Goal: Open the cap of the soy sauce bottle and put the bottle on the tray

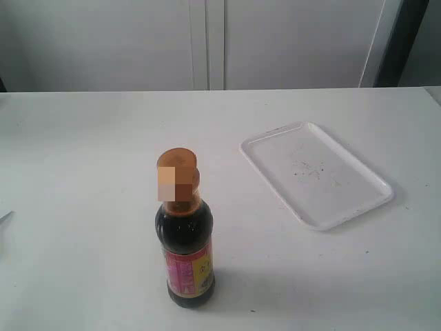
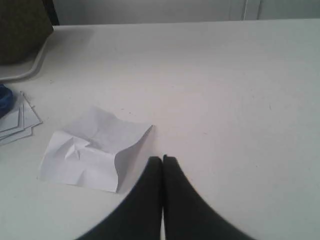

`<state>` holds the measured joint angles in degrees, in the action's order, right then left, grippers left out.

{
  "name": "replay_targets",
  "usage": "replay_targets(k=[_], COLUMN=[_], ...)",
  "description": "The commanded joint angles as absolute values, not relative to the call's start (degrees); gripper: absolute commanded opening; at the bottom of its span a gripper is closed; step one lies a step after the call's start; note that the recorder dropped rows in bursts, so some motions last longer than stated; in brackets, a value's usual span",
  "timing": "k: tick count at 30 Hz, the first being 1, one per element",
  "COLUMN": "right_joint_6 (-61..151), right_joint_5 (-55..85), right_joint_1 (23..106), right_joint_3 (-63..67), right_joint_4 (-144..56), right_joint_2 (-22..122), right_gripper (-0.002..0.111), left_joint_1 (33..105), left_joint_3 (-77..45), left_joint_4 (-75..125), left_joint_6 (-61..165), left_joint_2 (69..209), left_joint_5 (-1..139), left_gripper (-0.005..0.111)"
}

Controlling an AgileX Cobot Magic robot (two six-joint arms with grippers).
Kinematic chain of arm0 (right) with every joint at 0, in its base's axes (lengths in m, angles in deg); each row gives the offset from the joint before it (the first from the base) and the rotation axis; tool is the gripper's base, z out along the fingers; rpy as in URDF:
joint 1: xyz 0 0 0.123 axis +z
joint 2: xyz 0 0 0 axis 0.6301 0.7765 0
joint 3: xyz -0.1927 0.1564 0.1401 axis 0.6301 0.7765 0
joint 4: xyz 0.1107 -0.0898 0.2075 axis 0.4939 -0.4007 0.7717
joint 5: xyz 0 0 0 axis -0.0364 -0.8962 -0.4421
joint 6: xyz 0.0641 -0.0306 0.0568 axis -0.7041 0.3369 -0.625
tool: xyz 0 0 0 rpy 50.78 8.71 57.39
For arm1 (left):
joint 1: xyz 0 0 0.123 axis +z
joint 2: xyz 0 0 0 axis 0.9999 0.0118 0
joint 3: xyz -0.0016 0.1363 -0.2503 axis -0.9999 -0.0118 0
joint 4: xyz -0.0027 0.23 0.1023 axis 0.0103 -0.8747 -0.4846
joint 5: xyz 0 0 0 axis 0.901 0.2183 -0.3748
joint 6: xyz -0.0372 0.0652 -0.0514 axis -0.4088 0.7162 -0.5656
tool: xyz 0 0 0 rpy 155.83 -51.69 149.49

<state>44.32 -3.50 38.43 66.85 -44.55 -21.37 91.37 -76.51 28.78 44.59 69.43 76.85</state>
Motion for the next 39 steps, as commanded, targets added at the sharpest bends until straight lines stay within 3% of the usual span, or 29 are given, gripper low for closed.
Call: replay_targets(k=[1, 25, 29, 39], right_joint_6=[44.32, 44.32, 44.32, 44.32], right_joint_5=[-3.02, -3.02, -3.02, -3.02], right_joint_1=[38.46, 38.46, 38.46, 38.46], right_joint_3=[67.17, 67.17, 67.17, 67.17], right_joint_4=[-44.75, -44.75, -44.75, -44.75], right_joint_2=[-21.66, -21.66, -21.66, -21.66], right_gripper=[0.0, 0.0, 0.0, 0.0], left_joint_1=[91.66, 90.85, 90.85, 90.85], left_joint_3=[-76.79, -76.79, -74.41, -64.2], left_joint_4=[30.16, 29.4, 16.56, -17.12], left_joint_6=[44.96, 37.78, 25.8, -4.07], left_joint_2=[69.23, 69.23, 71.38, 89.99], left_joint_5=[74.25, 51.89, 50.94, 32.56], left_gripper=[0.0, 0.0, 0.0, 0.0])
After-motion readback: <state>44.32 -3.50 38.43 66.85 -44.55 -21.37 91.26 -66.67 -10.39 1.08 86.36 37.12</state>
